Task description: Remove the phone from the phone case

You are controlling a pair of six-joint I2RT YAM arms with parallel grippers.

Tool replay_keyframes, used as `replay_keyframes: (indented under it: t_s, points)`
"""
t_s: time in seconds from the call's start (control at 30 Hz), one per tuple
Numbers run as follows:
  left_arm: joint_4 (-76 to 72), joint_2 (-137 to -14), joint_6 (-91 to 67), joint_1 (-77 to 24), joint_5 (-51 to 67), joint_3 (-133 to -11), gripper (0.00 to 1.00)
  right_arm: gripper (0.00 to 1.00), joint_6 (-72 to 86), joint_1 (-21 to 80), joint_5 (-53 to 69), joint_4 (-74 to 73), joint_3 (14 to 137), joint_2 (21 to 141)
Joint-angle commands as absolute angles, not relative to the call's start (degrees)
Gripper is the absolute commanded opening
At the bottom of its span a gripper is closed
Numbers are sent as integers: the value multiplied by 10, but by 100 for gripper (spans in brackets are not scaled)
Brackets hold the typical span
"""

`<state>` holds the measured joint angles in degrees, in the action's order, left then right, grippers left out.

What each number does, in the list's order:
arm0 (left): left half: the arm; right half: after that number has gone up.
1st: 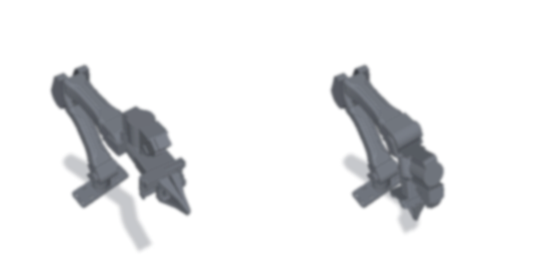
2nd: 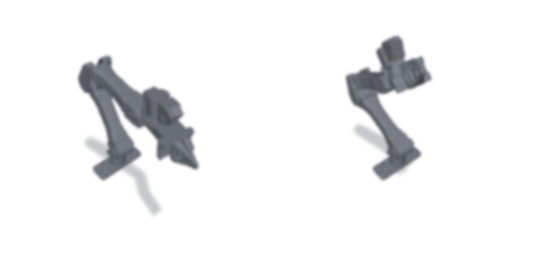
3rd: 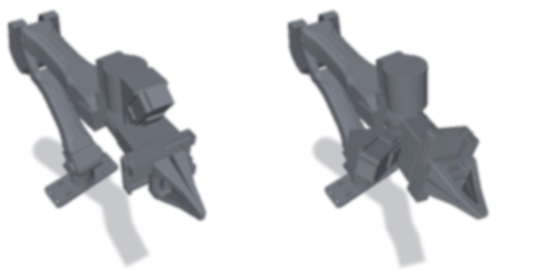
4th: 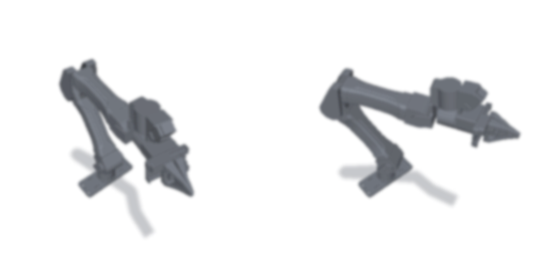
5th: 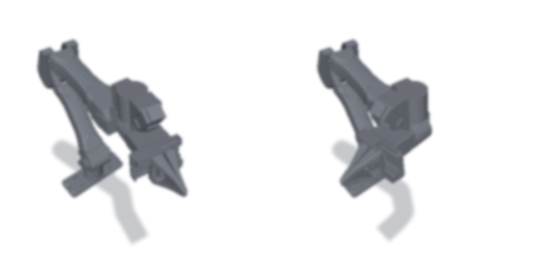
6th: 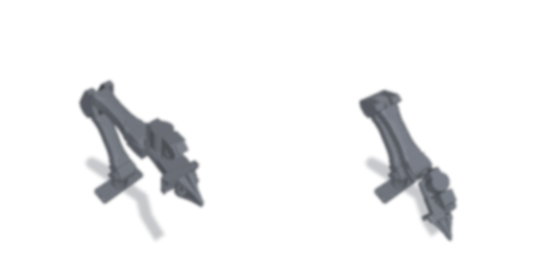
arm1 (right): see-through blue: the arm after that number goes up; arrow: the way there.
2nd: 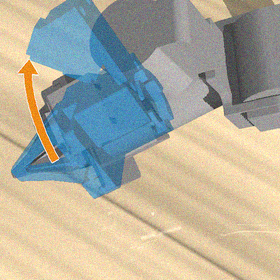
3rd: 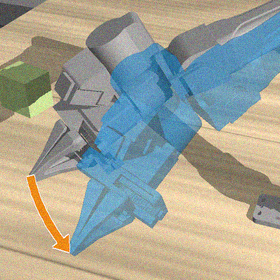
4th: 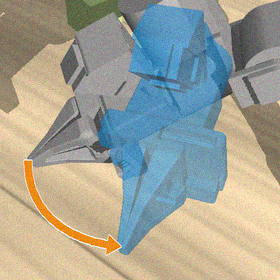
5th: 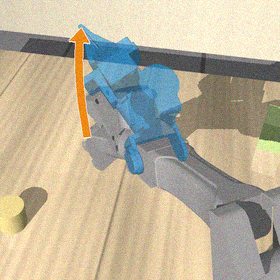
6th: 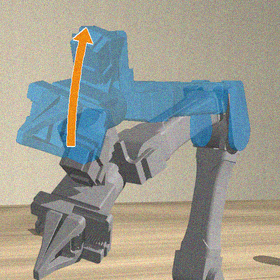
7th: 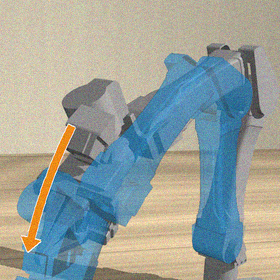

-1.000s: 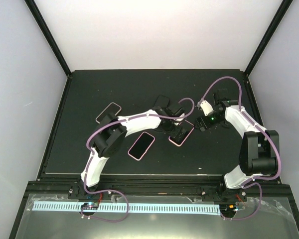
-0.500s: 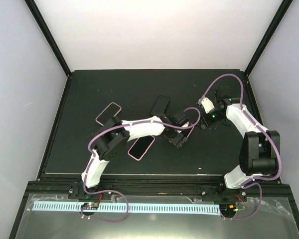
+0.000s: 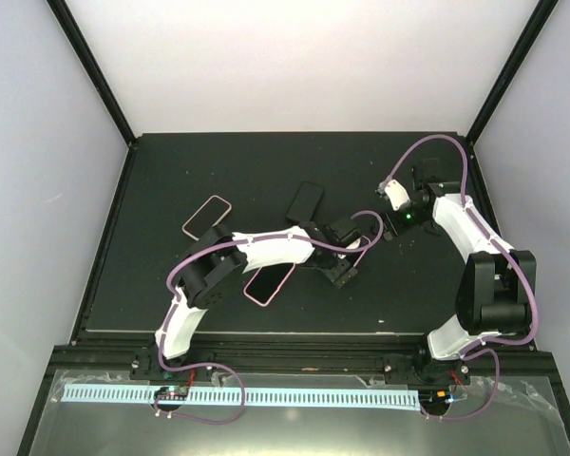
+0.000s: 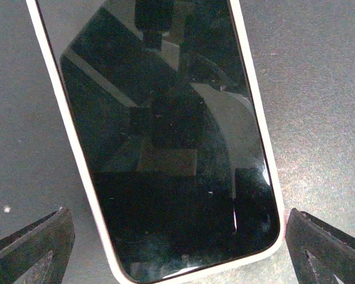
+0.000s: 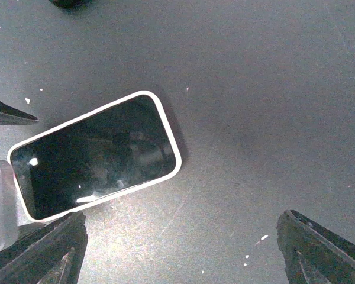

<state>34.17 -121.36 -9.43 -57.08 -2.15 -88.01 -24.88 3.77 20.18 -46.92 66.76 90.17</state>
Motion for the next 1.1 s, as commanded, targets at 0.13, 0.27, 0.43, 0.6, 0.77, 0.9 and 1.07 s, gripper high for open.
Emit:
replay_keyframes:
  t_s: [0.13,0.27,0.43,0.6,0.77,0.9,1.07]
  points:
    - [367,-1201,-96,-563,-150,-848,99,88,-263,33,221,-476,677,900]
    - [350,-1155,-137,-500,-149,-812,99,89,-289,33,242,-479,680,912]
    - [330,-1106,-150,-454,-106,-789,99,89,-407,39,295,-512,690,932]
    - [325,-1038,-175,-450,-68,-740,99,90,-534,69,254,-538,709,957]
    - [309,-977,-215,-449,51,-652,95,98,-541,118,185,-527,742,990]
    - [259,-941,-234,-450,197,-563,91,100,-514,156,164,-521,759,1022]
    - [202,-944,-247,-450,265,-504,89,100,-462,201,105,-485,773,1070]
